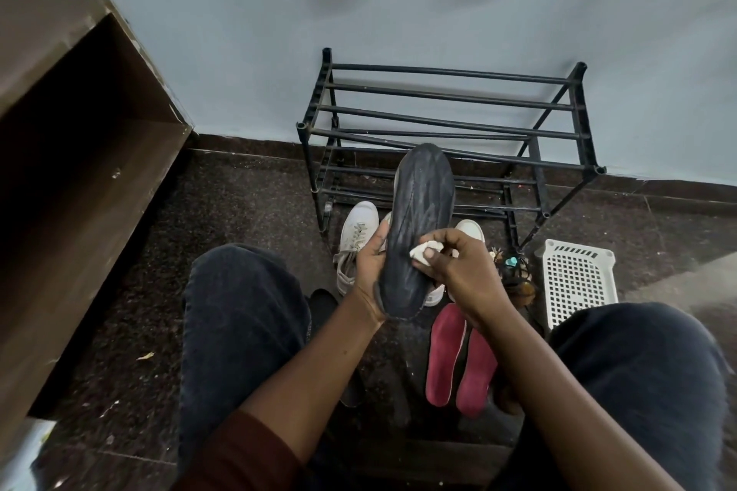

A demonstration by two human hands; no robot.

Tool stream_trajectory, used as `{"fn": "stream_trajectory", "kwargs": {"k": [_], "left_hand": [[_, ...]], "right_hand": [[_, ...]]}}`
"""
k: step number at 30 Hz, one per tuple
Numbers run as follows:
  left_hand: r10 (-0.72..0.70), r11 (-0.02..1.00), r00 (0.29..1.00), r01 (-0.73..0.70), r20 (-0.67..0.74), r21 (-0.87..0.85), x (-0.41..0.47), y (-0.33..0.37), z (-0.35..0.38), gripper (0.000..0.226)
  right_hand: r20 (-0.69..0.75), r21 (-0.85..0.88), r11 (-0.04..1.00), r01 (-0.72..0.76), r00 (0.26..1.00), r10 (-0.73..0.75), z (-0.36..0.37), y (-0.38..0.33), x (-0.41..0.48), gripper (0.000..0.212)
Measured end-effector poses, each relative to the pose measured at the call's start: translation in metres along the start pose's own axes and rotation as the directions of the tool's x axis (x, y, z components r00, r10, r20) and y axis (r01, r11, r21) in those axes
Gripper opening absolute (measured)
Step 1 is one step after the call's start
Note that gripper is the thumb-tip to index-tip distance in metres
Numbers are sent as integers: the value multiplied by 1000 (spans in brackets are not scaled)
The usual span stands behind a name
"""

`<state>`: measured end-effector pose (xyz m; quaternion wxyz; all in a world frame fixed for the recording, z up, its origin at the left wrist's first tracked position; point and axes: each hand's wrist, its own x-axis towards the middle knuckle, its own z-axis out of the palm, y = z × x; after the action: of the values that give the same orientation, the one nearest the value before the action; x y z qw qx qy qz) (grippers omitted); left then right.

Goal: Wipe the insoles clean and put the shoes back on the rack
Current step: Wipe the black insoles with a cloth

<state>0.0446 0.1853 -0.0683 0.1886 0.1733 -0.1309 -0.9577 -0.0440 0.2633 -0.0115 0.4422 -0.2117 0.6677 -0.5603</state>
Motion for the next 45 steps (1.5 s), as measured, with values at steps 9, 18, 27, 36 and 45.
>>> {"fn": "stream_trajectory", "kwargs": {"k": [9,18,27,36,45], "left_hand": [[7,997,1000,-8,-19,-80,-2,-1,-14,66],[31,994,985,-48,-171,-96,-10,-4,-14,71],[38,999,920,-37,-390,11,-8,-9,-8,42],[54,998,964,-56,-259,-1,-13,-1,-32,80],[95,991,976,-112,-196,-75,-5,-3,-23,55]], "right_hand": [[12,-718,632,292,913,-409,27,1,-11,10],[337,-741,500,448,892,-300,37,17,-32,21],[244,-759,488,432,883,-401,39,7,-5,25],[518,-594,449,667,745,-421,41,16,-34,23],[269,-732,493,471,864,-426,42,13,-1,18]]}}
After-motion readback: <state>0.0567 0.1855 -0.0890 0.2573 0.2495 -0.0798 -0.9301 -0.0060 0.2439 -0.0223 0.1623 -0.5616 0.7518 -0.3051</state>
